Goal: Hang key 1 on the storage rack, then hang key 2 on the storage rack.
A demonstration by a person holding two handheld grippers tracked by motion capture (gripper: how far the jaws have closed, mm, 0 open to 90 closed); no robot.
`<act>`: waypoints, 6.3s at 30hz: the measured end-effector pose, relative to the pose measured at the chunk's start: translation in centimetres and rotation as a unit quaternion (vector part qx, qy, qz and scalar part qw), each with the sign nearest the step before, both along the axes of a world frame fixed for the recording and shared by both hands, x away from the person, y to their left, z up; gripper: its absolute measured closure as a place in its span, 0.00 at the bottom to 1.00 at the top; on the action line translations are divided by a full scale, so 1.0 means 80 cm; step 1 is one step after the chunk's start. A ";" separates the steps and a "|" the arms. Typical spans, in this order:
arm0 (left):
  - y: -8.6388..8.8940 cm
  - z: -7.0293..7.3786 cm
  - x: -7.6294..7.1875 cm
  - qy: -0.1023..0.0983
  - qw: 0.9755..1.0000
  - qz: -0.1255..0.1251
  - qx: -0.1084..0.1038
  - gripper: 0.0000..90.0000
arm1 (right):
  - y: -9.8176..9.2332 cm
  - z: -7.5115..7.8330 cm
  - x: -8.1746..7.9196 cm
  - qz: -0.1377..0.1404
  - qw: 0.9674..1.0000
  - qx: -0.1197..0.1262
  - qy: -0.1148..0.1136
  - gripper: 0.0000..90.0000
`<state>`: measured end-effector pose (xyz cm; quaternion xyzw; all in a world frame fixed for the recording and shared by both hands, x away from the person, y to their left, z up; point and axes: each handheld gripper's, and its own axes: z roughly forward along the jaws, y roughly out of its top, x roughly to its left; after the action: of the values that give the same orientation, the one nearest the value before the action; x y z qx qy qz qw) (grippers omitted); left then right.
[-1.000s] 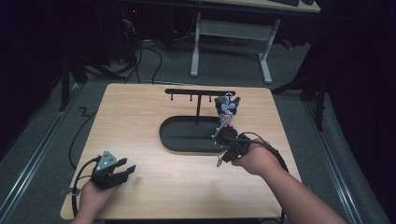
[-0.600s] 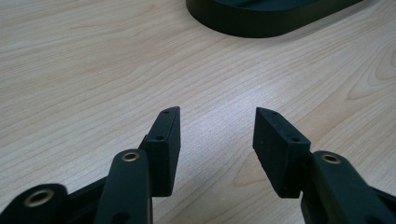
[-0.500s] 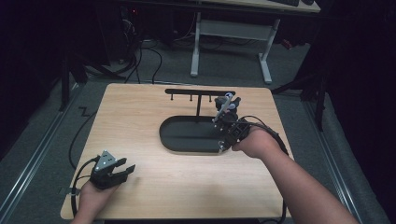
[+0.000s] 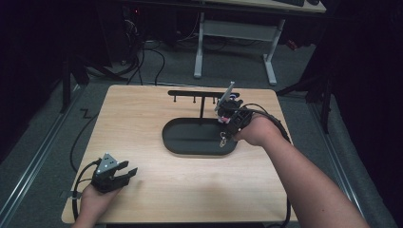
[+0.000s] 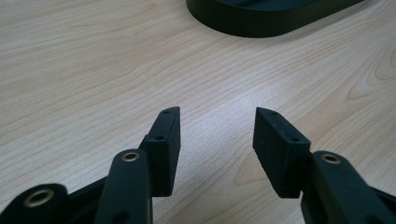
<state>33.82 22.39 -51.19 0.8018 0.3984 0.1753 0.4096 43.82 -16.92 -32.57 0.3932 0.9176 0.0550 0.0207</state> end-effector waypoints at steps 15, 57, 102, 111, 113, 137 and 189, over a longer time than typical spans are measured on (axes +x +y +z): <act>0.002 -0.001 0.000 -0.001 1.000 0.001 -0.004 0.58 | 0.003 0.032 0.043 -0.018 1.000 0.001 -0.014 1.00; 0.015 -0.002 -0.006 0.002 1.000 0.011 -0.011 0.58 | 0.022 0.022 0.127 -0.033 0.999 0.014 -0.029 0.99; 0.011 -0.004 -0.005 0.010 1.000 -0.004 -0.012 0.58 | 0.019 0.013 0.136 -0.045 0.998 -0.001 -0.036 0.87; 0.010 -0.004 -0.005 0.010 1.000 -0.007 -0.012 0.58 | 0.020 0.012 0.135 -0.056 0.997 0.023 -0.039 0.72; 0.010 -0.004 -0.005 0.012 1.000 -0.009 -0.012 0.58 | 0.023 0.010 0.134 -0.077 0.996 0.032 -0.034 0.68; 0.006 -0.005 -0.005 0.012 1.000 -0.016 -0.010 0.57 | 0.019 0.017 0.123 -0.112 0.990 0.051 -0.064 0.51; -0.018 -0.009 -0.014 0.006 0.998 -0.056 0.004 0.55 | -0.097 -0.213 -0.148 -0.106 0.930 0.188 -0.298 0.44</act>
<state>32.70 20.92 -51.90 0.8255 0.3545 0.1494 0.4131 31.98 -24.70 -49.61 0.4507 0.7947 0.3387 0.2249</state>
